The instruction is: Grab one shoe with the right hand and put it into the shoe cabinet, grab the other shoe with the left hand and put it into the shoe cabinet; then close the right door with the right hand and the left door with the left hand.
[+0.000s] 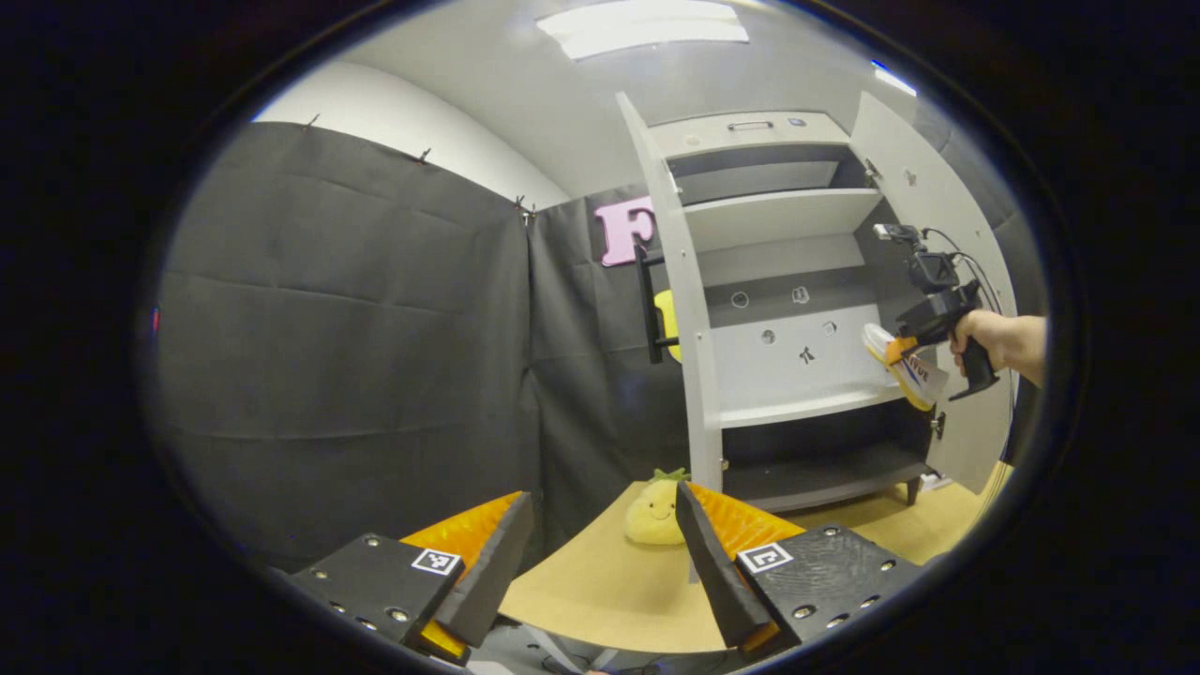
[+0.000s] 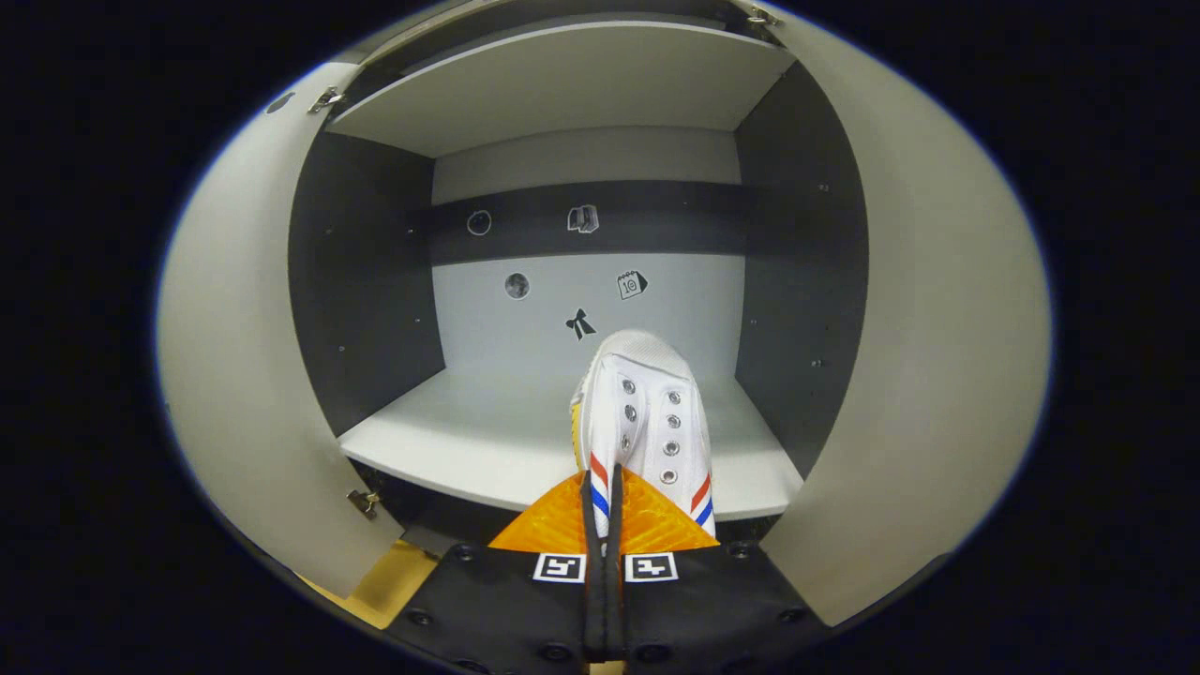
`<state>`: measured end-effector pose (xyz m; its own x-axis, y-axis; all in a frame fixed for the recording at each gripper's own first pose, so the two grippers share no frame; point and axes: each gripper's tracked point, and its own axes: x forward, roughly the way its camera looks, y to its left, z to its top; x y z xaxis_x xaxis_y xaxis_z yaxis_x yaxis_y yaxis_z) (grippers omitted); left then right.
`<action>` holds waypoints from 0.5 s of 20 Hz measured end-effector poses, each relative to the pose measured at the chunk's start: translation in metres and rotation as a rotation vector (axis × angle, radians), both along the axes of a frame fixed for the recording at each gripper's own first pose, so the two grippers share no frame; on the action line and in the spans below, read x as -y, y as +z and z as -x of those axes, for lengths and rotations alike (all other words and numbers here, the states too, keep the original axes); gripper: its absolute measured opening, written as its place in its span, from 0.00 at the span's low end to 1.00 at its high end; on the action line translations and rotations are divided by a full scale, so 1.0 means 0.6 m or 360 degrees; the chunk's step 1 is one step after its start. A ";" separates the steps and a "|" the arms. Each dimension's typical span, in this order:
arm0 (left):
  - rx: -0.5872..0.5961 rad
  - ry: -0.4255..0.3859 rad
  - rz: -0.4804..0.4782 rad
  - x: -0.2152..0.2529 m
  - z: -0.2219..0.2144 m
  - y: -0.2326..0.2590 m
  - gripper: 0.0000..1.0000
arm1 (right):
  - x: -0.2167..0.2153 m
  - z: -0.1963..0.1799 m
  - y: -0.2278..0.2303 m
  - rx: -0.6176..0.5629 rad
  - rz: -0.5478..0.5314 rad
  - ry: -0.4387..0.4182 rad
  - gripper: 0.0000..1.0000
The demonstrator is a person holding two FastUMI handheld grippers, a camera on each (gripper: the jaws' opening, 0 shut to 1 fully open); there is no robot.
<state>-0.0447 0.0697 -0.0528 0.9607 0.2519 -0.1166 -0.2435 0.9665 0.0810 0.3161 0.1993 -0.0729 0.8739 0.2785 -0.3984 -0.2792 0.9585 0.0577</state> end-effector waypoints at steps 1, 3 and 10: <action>-0.0005 0.0012 -0.0006 -0.004 0.002 -0.001 0.91 | -0.003 -0.022 0.000 0.0007 0.0019 -0.0010 0.01; -0.0021 0.0032 -0.0017 -0.012 0.009 -0.003 0.91 | -0.008 -0.065 0.004 0.0012 0.0059 -0.0032 0.01; -0.0082 0.0096 -0.0039 -0.030 0.030 -0.021 0.91 | -0.037 -0.192 -0.013 -0.0085 0.0122 -0.0115 0.01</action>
<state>-0.0630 0.0880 -0.0651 0.9366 0.3123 -0.1588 -0.2960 0.9479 0.1182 0.4314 0.2217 -0.0807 0.8675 0.1825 -0.4627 -0.2078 0.9782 -0.0038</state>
